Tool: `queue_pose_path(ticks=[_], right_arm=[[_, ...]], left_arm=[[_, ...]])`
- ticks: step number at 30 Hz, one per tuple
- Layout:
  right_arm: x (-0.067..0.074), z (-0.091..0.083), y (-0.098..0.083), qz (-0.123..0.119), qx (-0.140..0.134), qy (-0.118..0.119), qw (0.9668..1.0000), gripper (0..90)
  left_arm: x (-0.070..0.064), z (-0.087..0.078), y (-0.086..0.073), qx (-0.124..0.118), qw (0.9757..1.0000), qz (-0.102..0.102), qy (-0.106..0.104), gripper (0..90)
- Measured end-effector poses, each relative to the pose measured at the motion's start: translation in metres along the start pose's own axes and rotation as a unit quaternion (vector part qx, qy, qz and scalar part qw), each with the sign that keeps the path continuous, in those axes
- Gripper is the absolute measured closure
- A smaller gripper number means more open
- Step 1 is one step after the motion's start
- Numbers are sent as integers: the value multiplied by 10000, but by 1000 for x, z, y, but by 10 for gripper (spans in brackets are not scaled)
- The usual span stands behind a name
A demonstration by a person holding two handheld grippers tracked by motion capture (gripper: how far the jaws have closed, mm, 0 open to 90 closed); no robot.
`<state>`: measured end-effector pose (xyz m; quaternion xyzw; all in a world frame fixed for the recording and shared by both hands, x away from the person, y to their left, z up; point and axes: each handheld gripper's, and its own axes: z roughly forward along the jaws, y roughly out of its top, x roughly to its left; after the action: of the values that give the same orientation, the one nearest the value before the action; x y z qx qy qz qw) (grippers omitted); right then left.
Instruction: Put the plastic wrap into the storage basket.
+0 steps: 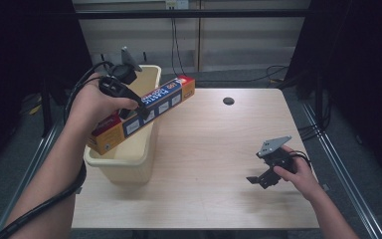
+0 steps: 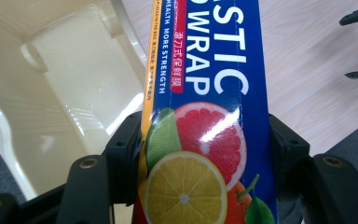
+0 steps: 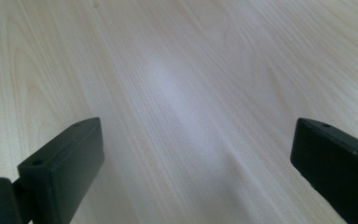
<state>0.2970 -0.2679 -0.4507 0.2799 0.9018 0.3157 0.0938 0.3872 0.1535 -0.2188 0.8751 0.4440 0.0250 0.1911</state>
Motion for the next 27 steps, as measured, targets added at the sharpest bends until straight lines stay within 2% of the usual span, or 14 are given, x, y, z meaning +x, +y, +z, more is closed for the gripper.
queue_pose_path(ticks=[11,15,18,21,23,27], right_arm=[[0,0,-1,9,38,-28,10000,26],[-1,-1,-1,-3,12,-12,10000,26],[-1,-2,-1,17,12,-11,10000,26],[-1,-2,-2,15,24,-22,10000,26],[-1,-2,-2,24,28,-1,10000,26],[-1,-1,-2,-7,21,17,10000,26]], left_arm=[[10,-14,-4,-25,9997,-171,146,408],[17,-15,-7,-53,9992,-384,128,408],[21,-15,-9,-72,9983,-536,231,408],[26,-16,-10,-69,9980,-571,244,408],[30,-19,-11,-157,9967,-745,268,408],[33,-23,-12,-193,9957,-836,351,408]])
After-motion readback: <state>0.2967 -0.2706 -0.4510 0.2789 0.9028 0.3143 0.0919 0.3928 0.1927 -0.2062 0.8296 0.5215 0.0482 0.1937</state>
